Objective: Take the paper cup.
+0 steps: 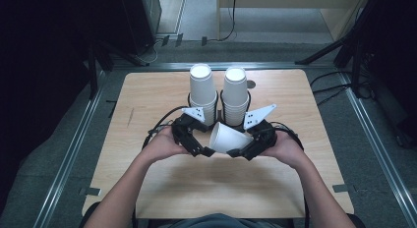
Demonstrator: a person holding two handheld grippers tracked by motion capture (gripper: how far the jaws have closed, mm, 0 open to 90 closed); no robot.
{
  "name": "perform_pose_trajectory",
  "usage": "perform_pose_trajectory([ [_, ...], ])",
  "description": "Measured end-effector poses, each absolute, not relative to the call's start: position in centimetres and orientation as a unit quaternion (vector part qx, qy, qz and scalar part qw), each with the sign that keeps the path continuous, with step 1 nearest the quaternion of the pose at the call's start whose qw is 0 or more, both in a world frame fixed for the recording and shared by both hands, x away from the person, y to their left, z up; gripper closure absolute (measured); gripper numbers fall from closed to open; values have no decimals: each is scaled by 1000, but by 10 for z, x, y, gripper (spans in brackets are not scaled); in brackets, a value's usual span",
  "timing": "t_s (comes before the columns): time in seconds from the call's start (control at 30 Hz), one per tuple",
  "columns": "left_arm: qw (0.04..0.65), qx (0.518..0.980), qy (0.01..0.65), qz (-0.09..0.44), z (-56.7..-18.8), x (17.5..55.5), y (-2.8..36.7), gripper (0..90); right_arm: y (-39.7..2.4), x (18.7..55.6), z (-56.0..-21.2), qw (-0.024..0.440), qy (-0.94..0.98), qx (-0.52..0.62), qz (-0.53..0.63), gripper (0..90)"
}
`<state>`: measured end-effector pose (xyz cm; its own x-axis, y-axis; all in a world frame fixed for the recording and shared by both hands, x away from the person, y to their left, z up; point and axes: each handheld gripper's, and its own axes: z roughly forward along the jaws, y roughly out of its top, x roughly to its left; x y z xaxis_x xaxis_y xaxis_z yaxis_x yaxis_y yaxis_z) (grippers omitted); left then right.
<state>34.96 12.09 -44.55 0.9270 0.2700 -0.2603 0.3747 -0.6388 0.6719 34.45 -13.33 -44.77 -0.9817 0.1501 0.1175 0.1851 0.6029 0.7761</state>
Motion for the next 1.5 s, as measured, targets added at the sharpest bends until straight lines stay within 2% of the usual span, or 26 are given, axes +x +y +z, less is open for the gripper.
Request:
perform_pose_trajectory([
  [0.57,408,892,171,-92,-447,348,108,0,-119,341,-453,26,-894,-70,-442,198],
  [0.63,417,889,167,-90,-446,347,110,61,-118,340,-454,27,-894,-67,-443,198],
  [0.7,417,890,163,-91,-446,348,111,74,-118,340,-454,29,-893,-66,-444,200],
  [1.07,396,898,162,-105,-444,350,111,124,-116,341,-454,41,-897,-75,-433,208],
  [1.23,388,901,164,-108,-443,350,112,125,-115,343,-455,59,-898,-95,-425,154],
  [1.5,373,907,170,-99,-436,352,121,125,-118,343,-456,60,-904,-101,-412,146],
])
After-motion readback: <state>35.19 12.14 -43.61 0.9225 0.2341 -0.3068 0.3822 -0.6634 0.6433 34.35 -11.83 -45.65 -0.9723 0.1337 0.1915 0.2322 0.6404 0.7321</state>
